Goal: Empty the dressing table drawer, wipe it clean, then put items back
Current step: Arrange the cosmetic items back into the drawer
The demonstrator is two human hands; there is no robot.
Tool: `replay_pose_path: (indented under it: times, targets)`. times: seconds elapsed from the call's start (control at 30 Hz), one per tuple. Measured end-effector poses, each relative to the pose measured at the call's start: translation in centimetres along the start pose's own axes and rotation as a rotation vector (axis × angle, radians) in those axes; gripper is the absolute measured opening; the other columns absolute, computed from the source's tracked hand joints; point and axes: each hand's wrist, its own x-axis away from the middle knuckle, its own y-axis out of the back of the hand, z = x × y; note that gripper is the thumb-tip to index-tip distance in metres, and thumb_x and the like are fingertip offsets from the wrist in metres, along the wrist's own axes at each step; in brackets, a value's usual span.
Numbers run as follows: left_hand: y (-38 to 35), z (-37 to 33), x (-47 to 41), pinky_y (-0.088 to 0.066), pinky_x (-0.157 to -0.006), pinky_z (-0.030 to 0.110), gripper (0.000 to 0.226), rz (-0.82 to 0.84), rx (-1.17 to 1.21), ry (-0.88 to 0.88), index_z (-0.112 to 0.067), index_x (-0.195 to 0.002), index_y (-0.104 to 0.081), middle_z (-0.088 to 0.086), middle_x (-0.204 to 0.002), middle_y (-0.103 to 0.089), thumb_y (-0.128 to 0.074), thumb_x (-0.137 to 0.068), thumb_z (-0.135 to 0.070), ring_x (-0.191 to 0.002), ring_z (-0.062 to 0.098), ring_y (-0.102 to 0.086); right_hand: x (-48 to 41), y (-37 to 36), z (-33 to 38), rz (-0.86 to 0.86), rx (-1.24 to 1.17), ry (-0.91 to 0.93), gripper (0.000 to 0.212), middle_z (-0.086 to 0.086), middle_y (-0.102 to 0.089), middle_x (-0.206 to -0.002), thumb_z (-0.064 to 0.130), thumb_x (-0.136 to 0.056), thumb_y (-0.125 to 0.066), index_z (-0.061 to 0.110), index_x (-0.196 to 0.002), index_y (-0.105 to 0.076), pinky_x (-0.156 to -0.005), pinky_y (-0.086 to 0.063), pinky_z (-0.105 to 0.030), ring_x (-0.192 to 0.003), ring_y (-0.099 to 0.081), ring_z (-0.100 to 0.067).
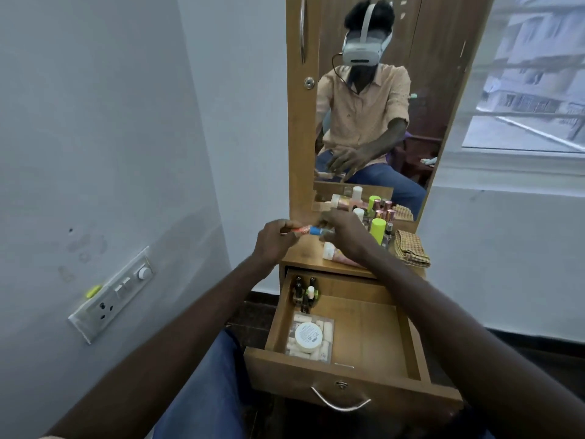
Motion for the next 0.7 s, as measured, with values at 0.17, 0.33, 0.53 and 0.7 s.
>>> replay_pose_path:
  times: [0.17,0.33,0.53,0.7]
  targets:
    - [-1.1,-0.6,4.2,-0.061,-0.093,0.040,0.018,0.057,0.235,0.152,-0.009,-0.113,-0.075,0.009,-0.110,-0.076,-0.072,-0.096,-0.013,-0.104,0.022,-0.073,5.3,-0.4,0.4,-0.102,-0.050,-0.035,0.027,-0.003,-0.055,-0.117,0.009,-0.085,-0.083,0.016,-0.110,-0.074,-0.084,-0.049,-0.022,-0.104,-0.053,-0.015]
    - [-2.3,-1.0,7.4,-0.062,-0.091,0.037,0.022,0.106,0.412,0.261,0.001,-0.120,-0.069,0.018,-0.116,-0.073,-0.066,-0.099,-0.004,-0.108,0.026,-0.074,9.2,-1.4,0.2,-0.120,-0.126,-0.097,0.025,-0.003,-0.052,-0.126,0.011,-0.084,-0.083,0.020,-0.106,-0.075,-0.084,-0.043,-0.016,-0.114,-0.050,-0.017]
    - [-4.4,-0.2,9.4,-0.063,-0.088,0.037,0.020,0.125,0.398,0.323,-0.002,-0.119,-0.070,0.017,-0.119,-0.072,-0.064,-0.100,-0.004,-0.105,0.026,-0.074,12.1,-2.1,-0.4,-0.068,-0.167,-0.124,0.026,0.004,-0.066,-0.113,0.010,-0.082,-0.084,0.020,-0.102,-0.071,-0.080,-0.049,-0.028,-0.099,-0.059,-0.005]
    - [-5.8,0.6,9.9,-0.064,-0.083,0.036,0.020,0.094,0.453,0.431,-0.002,-0.118,-0.069,0.015,-0.118,-0.072,-0.066,-0.098,-0.004,-0.105,0.027,-0.074,13.8,-3.8,-1.7,-0.072,-0.254,-0.208,0.035,0.008,-0.066,-0.111,0.013,-0.082,-0.085,0.027,-0.105,-0.063,-0.076,-0.058,-0.027,-0.099,-0.064,-0.005]
